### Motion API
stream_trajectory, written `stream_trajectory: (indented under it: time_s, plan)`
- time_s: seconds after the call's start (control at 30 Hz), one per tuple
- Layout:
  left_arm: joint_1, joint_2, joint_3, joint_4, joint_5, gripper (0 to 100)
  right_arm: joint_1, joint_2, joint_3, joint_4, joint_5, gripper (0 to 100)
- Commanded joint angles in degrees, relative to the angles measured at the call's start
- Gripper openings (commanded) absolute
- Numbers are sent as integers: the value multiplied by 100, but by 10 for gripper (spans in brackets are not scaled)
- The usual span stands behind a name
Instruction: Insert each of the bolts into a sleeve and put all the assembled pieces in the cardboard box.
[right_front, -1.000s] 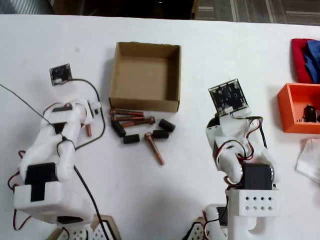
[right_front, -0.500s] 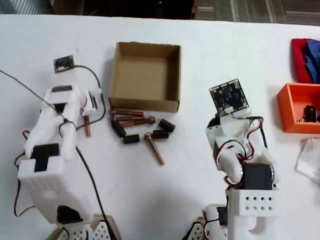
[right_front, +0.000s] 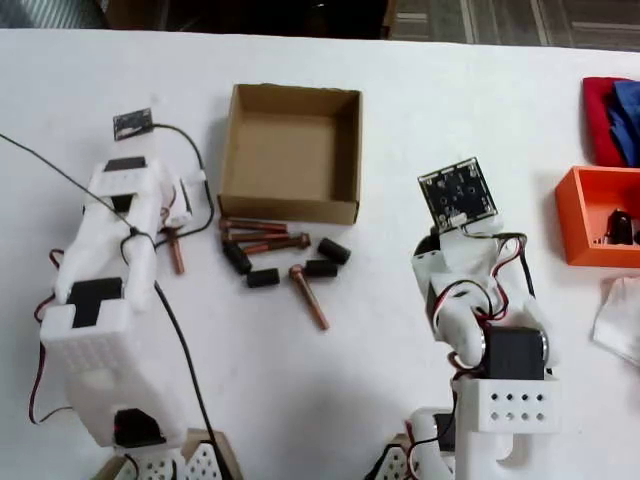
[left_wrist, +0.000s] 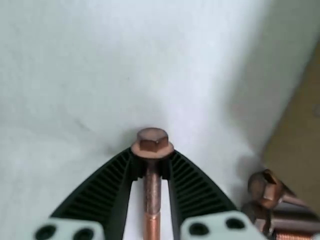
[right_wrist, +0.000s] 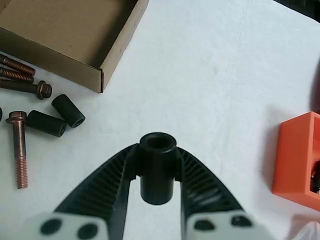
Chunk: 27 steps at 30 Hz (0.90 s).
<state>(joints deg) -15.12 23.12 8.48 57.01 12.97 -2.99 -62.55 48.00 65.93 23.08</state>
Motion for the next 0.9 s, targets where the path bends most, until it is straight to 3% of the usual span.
stream_trajectory:
  time_s: [0.0, 0.23, 0.57, 0.7, 0.87]
  plan:
    - [-9, 0, 13, 202, -9, 25, 40, -163, -44, -92, 9, 23]
    - [-9, -281, -233, 914, -9, 24, 40, -163, -44, -92, 9, 23]
    - [800, -2998, -884, 3481, -9, 24, 40, -163, -35, -92, 0, 23]
    - [1125, -4431, -101, 3393, -9, 24, 40, -171, -35, -92, 0, 23]
    - [1301, -6295, 2018, 2391, 18, 24, -4, -171, -26, -110, -44, 23]
